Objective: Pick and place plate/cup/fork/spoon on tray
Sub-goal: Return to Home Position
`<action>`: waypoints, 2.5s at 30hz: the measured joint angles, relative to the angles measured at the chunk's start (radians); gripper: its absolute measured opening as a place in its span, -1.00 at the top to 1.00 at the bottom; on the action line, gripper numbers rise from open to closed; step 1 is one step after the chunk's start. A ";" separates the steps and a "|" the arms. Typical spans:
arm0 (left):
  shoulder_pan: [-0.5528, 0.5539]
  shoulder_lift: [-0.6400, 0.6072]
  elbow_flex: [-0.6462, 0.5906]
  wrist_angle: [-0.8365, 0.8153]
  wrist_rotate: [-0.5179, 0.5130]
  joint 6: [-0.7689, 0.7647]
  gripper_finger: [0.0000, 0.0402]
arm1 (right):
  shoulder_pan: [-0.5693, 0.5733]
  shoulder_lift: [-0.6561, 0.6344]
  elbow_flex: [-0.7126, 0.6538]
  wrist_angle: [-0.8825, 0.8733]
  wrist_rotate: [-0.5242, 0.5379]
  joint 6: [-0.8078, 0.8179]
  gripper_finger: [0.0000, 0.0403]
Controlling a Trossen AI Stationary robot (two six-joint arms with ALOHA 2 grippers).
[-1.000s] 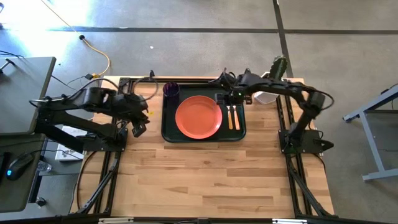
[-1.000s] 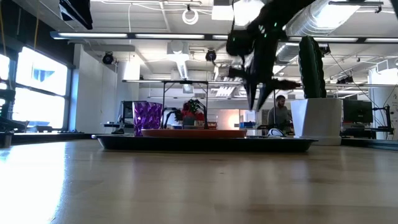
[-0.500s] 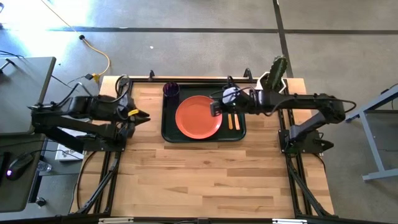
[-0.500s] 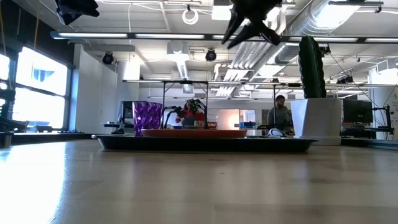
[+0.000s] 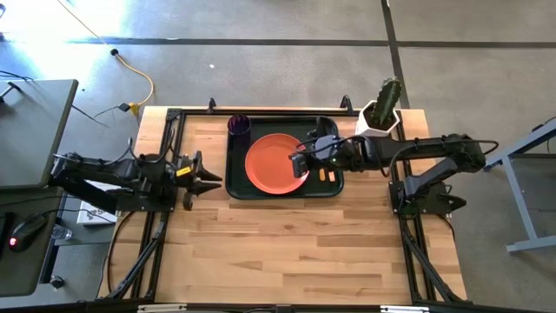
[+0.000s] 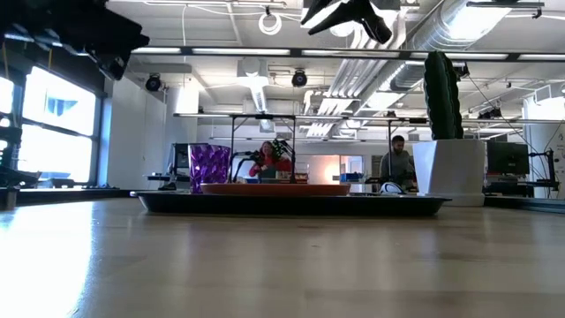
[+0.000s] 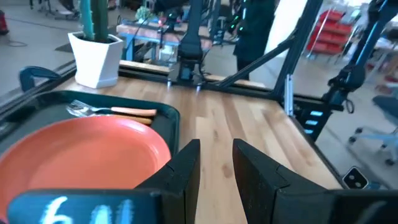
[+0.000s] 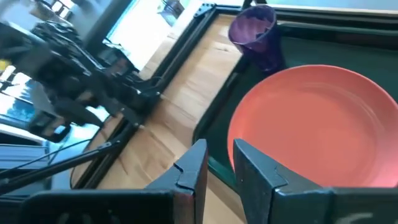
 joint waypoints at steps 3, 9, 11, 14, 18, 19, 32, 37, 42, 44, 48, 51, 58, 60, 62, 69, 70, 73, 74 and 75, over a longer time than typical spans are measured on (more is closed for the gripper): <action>-0.007 -0.041 -0.083 0.065 0.001 -0.019 0.57 | 0.016 0.000 0.000 0.025 0.005 -0.002 0.66; -0.007 -0.132 -0.155 0.084 0.002 -0.032 0.57 | 0.029 0.000 0.000 0.043 0.024 -0.005 0.66; -0.007 -0.169 -0.169 0.097 0.004 -0.022 0.57 | 0.028 -0.004 0.000 0.055 0.031 -0.041 0.66; -0.007 -0.227 -0.199 0.093 0.005 -0.006 0.57 | 0.012 -0.040 0.000 0.086 0.005 -0.106 0.66; -0.007 -0.294 -0.235 0.095 0.006 -0.026 0.57 | -0.009 -0.133 0.000 0.084 -0.023 -0.222 0.66; -0.007 -0.307 -0.243 0.094 0.007 -0.037 0.57 | -0.012 -0.162 0.000 0.084 -0.023 -0.265 0.66; -0.006 -0.330 -0.280 0.102 -0.033 -0.075 0.58 | -0.015 -0.627 -0.039 -0.111 -0.114 -0.742 0.66; -0.004 -0.330 -0.280 0.105 -0.043 -0.071 0.58 | -0.015 -0.875 -0.299 -0.034 -0.105 -0.762 0.66; -0.004 -0.330 -0.280 0.105 -0.044 -0.066 0.58 | -0.015 -1.101 -0.583 0.052 -0.105 -0.758 0.66; -0.004 -0.330 -0.280 0.105 -0.044 -0.066 0.58 | -0.015 -1.181 -0.682 0.066 -0.108 -0.754 0.66; -0.004 -0.330 -0.280 0.105 -0.044 -0.066 0.58 | -0.014 -1.323 -0.860 0.107 -0.127 -0.740 0.66; -0.004 -0.330 -0.280 0.105 -0.044 -0.066 0.58 | -0.014 -1.421 -0.968 0.127 -0.131 -0.726 0.66; -0.004 -0.325 -0.280 0.104 -0.043 -0.066 0.57 | -0.014 -1.412 -1.136 0.262 -0.140 -0.667 0.66; -0.004 -0.320 -0.279 0.109 -0.043 -0.066 0.57 | -0.014 -1.411 -1.182 0.303 -0.141 -0.664 0.66; -0.004 -0.319 -0.279 0.106 -0.043 -0.066 0.57 | -0.014 -1.414 -1.223 0.352 -0.138 -0.649 0.66; -0.004 -0.316 -0.279 0.107 -0.043 -0.066 0.57 | -0.014 -1.400 -1.289 0.425 -0.119 -0.576 0.66; -0.004 -0.316 -0.279 0.107 -0.043 -0.066 0.57 | -0.014 -1.400 -1.289 0.419 -0.100 -0.572 0.66; -0.004 -0.316 -0.279 0.107 -0.043 -0.066 0.57 | -0.014 -1.398 -1.289 0.420 -0.084 -0.533 0.66; -0.004 -0.317 -0.279 0.108 -0.043 -0.066 0.57 | -0.014 -1.398 -1.289 0.420 -0.086 -0.530 0.66; -0.004 -0.317 -0.279 0.108 -0.043 -0.066 0.57 | -0.014 -1.398 -1.289 0.420 -0.087 -0.531 0.66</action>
